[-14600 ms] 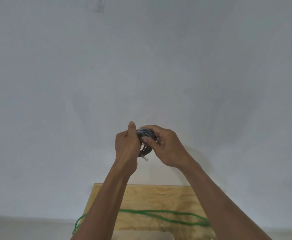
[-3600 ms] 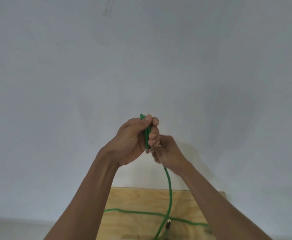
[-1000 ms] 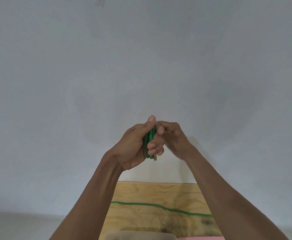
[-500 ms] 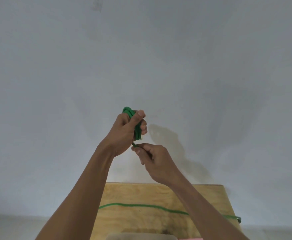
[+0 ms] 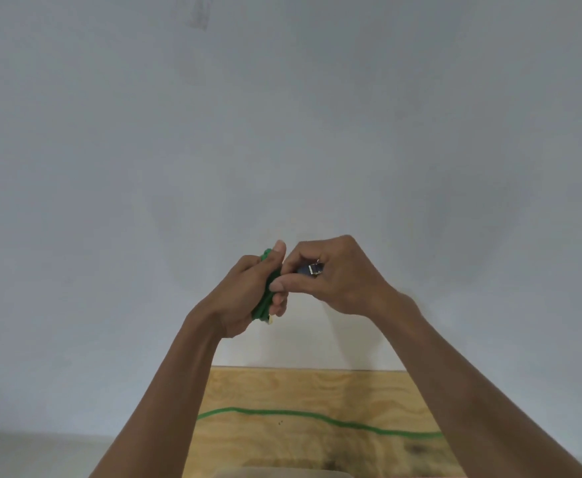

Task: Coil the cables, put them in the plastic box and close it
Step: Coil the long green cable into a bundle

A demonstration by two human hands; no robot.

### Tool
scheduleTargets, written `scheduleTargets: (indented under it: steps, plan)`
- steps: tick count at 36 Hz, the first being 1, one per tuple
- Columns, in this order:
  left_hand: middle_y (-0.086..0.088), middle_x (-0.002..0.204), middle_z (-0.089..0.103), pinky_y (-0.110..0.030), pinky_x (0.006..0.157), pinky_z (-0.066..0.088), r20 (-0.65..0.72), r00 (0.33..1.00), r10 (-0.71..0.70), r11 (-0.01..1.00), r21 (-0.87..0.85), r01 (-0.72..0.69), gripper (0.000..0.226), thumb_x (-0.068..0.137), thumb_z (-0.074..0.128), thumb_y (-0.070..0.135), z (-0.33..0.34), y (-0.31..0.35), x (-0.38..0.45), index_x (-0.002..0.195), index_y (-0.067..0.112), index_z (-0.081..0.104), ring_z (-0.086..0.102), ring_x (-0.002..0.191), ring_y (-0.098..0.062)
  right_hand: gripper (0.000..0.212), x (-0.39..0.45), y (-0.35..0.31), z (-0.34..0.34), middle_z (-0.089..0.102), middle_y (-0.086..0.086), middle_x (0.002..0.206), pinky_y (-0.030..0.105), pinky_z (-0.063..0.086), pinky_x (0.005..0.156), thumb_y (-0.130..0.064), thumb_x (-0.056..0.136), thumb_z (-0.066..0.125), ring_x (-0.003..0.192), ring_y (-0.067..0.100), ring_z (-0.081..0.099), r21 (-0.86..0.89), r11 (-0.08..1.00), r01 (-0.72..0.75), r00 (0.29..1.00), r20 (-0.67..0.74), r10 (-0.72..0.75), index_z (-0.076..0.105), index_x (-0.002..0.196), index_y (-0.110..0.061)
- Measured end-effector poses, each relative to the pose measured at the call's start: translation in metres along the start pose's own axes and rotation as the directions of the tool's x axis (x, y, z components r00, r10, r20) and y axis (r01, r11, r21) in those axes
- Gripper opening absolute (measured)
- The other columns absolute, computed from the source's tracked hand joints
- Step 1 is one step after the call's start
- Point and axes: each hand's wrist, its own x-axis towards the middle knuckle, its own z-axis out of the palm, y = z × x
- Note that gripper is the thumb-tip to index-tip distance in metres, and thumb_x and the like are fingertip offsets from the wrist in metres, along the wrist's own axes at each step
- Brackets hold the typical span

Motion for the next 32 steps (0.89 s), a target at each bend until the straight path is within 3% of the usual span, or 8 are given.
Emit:
scheduleTargets:
  steps: [5, 9, 12, 15, 20, 23, 28, 32]
  plan:
    - [-0.007, 0.049, 0.034, -0.031, 0.054, 0.038, 0.029, 0.996, -0.083, 0.988, -0.131, 0.086, 0.064, 0.097, 0.042, 0.059, 0.000, -0.001, -0.006, 0.054, 0.011, 0.041, 0.031, 0.042, -0.020, 0.028, 0.001, 0.019, 0.015, 0.062, -0.002, 0.083, 0.024, 0.048, 0.060, -0.033, 0.074, 0.085, 0.066, 0.011, 0.056, -0.169, 0.974, 0.150, 0.980, -0.108, -0.169, 0.070, 0.075, -0.010]
    - [-0.001, 0.042, 0.030, -0.028, 0.048, 0.030, 0.134, 0.986, -0.094, 0.964, -0.237, 0.124, 0.062, 0.095, 0.042, 0.060, 0.003, -0.001, -0.011, 0.061, 0.008, 0.041, 0.026, 0.036, -0.015, 0.043, -0.001, 0.024, 0.019, 0.059, -0.002, 0.121, 0.046, 0.055, 0.090, -0.048, 0.069, 0.084, 0.113, 0.020, 0.063, 0.120, 0.992, -0.033, 0.998, -0.046, 0.039, 0.067, 0.082, -0.010]
    - [0.002, 0.037, 0.030, -0.025, 0.044, 0.030, 0.219, 0.974, -0.055, 0.955, -0.275, 0.116, 0.059, 0.096, 0.038, 0.060, 0.004, -0.001, -0.013, 0.082, 0.004, 0.049, 0.026, 0.030, -0.012, 0.036, -0.004, 0.021, 0.024, 0.063, 0.023, 0.096, 0.054, 0.054, 0.087, -0.030, 0.080, 0.080, 0.097, 0.041, 0.064, 0.388, 0.914, -0.118, 0.991, 0.103, 0.084, 0.055, 0.077, -0.004]
    - [0.001, 0.036, 0.030, -0.028, 0.046, 0.029, 0.221, 0.975, -0.016, 0.961, -0.266, 0.077, 0.058, 0.095, 0.037, 0.062, 0.006, -0.002, -0.014, 0.072, 0.011, 0.051, 0.028, 0.030, -0.013, 0.029, -0.007, 0.016, 0.024, 0.059, 0.014, 0.079, 0.042, 0.048, 0.070, -0.020, 0.082, 0.079, 0.070, 0.026, 0.054, 0.388, 0.913, -0.123, 0.992, 0.077, 0.101, 0.054, 0.075, -0.008]
    - [-0.008, 0.039, 0.035, -0.035, 0.055, 0.040, -0.087, 0.995, 0.050, 0.996, -0.074, -0.056, 0.071, 0.093, 0.044, 0.064, 0.014, -0.002, -0.010, 0.051, 0.008, 0.049, 0.045, 0.038, -0.024, 0.032, -0.010, 0.012, 0.029, 0.066, 0.019, 0.072, 0.034, 0.055, 0.059, -0.014, 0.081, 0.080, 0.059, 0.026, 0.068, 0.355, 0.932, -0.075, 0.991, -0.077, 0.109, 0.053, 0.080, 0.003]
    - [-0.014, 0.040, 0.044, -0.032, 0.048, 0.042, -0.289, 0.947, 0.141, 0.989, 0.006, -0.146, 0.078, 0.100, 0.038, 0.059, 0.021, -0.003, -0.008, 0.047, 0.004, 0.051, 0.050, 0.041, -0.026, 0.034, -0.008, 0.014, 0.030, 0.068, 0.022, 0.070, 0.048, 0.059, 0.057, -0.017, 0.081, 0.081, 0.056, 0.037, 0.069, 0.397, 0.915, -0.070, 0.986, -0.115, 0.125, 0.053, 0.080, 0.004]
    - [-0.010, 0.040, 0.041, -0.025, 0.038, 0.032, -0.516, 0.840, 0.165, 0.985, 0.039, -0.170, 0.069, 0.099, 0.051, 0.052, 0.023, -0.007, -0.003, 0.047, 0.007, 0.049, 0.044, 0.035, -0.023, 0.026, -0.006, 0.014, 0.034, 0.071, 0.008, 0.080, 0.050, 0.054, 0.075, -0.030, 0.083, 0.078, 0.075, 0.027, 0.067, 0.217, 0.971, -0.098, 0.969, -0.201, 0.143, 0.065, 0.080, -0.008]
    - [-0.006, 0.039, 0.036, -0.024, 0.041, 0.028, -0.647, 0.761, 0.049, 0.987, -0.087, -0.137, 0.062, 0.094, 0.063, 0.045, 0.019, -0.009, 0.000, 0.046, 0.011, 0.046, 0.038, 0.031, -0.021, 0.024, -0.011, 0.017, 0.029, 0.067, -0.008, 0.122, 0.038, 0.057, 0.092, -0.032, 0.099, 0.057, 0.111, 0.010, 0.065, 0.164, 0.975, -0.150, 0.983, -0.076, 0.164, 0.073, 0.103, -0.014]
